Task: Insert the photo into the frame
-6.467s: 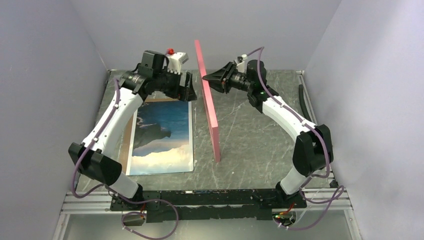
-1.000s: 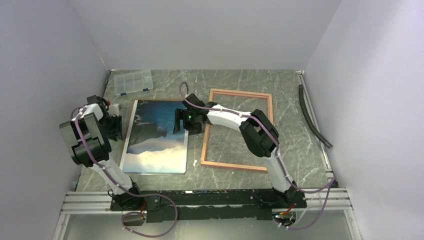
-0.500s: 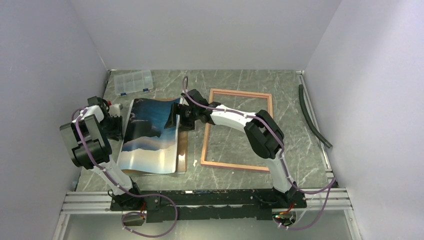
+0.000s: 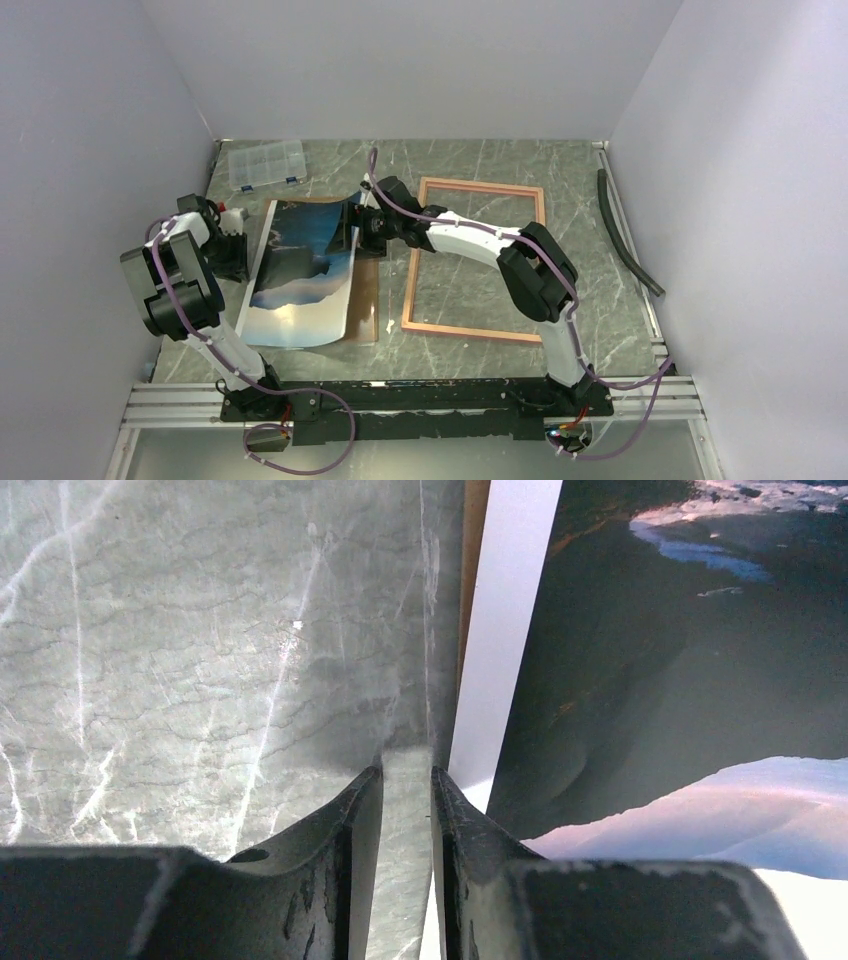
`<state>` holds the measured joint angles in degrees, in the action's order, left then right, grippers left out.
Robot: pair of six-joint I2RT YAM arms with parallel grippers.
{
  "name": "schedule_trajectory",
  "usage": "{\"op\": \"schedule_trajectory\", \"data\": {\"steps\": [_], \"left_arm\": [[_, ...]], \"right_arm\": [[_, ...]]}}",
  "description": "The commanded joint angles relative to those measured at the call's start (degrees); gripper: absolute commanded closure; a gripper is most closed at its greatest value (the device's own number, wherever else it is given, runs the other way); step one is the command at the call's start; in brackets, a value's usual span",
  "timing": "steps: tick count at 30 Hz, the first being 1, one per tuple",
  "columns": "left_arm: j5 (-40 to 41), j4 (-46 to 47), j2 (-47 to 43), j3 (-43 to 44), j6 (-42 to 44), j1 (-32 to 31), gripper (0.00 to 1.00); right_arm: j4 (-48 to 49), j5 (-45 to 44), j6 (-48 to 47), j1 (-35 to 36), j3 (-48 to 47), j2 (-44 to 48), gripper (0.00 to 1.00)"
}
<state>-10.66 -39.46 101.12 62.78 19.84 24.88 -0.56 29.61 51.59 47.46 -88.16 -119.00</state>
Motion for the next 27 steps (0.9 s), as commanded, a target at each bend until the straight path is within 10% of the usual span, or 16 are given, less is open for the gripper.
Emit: {"op": "schedule_trajectory", "data": {"steps": [1, 11, 27], "left_arm": [[-1.74, -2.20, 0.19, -1.30, 0.38, -0.51, 0.71], [-2.09, -6.06, -1.58, 3.70, 1.59, 1.95, 0.72], [-0.04, -4.00, 3.89, 5.82, -0.90, 2.46, 0.68]], "right_arm": [[-17.30, -14.54, -9.63, -0.07, -4.65, 1.73, 0.17], [-25.94, -25.82, -11.26, -0.11, -1.04, 2.39, 0.15], [-18.01, -11.74, -5.15, 0.00, -0.70, -4.74, 0.15]]}}
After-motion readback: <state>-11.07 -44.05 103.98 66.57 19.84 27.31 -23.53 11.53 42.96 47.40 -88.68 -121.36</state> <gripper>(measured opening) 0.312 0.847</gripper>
